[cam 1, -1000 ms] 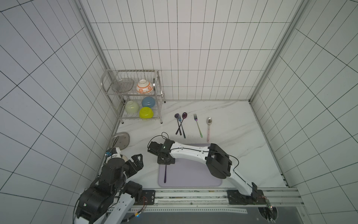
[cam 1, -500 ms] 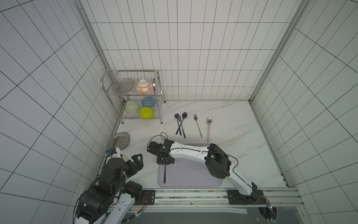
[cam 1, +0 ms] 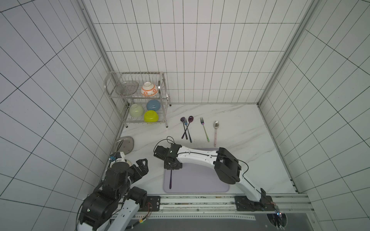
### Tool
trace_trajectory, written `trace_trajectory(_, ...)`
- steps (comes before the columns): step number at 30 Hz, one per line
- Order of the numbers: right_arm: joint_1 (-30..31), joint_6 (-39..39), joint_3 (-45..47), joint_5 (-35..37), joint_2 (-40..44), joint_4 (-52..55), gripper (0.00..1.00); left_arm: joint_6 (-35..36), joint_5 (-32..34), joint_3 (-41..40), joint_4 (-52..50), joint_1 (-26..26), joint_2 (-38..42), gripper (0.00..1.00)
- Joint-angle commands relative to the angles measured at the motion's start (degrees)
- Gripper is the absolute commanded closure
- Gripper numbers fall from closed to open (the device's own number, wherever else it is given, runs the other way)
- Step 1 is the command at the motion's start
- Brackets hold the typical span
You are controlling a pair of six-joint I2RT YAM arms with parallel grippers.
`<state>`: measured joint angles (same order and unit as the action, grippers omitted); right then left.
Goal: Set the spoon and fork side by side
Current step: Place the fork on the tray.
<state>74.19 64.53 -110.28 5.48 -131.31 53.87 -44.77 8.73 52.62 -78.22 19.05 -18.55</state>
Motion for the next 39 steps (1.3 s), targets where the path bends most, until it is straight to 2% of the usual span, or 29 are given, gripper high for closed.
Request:
trace_trajectory(1,-3.9,-2.4,2.8,4.0,8.2,2.1,0.66,1.6,-1.1,-0.4,0.9,-0.2,-1.8,0.01)
trace_trajectory(7,-13.6,-6.5,7.8,4.0,13.7,0.8,0.65,2.5,-2.9,-1.0,1.8,-0.5,-3.4,0.01)
trace_trajectory(14,-22.3,-14.1,1.7,3.1,10.1,0.4,0.64,3.6,-4.5,-1.4,2.3,-1.1,-4.9,0.01)
trace_trajectory(16,-23.6,-14.9,0.5,2.6,9.5,0.6,0.64,4.6,-6.7,-1.9,2.4,-1.1,-6.4,0.01)
trace_trajectory(20,-25.5,-18.1,2.1,2.3,11.2,0.7,0.61,5.5,-15.3,-4.4,2.8,-0.7,-12.5,0.02)
trace_trajectory(29,-31.6,-25.2,18.6,-1.1,23.1,-5.0,0.38,1.2,-15.8,-7.1,9.4,7.4,-26.1,0.02)
trace_trajectory(32,-33.4,-26.3,23.4,-1.9,26.3,-7.0,0.34,1.4,-17.1,-7.2,10.0,7.5,-32.2,0.02)
trace_trajectory(35,-36.1,-27.0,26.9,-2.0,28.2,-8.5,0.32,0.9,-16.8,-6.8,10.9,8.1,-34.8,0.02)
trace_trajectory(39,-40.8,-27.6,29.5,-4.2,28.4,-10.0,0.33,-1.7,-10.1,-4.2,14.8,16.1,-41.9,0.02)
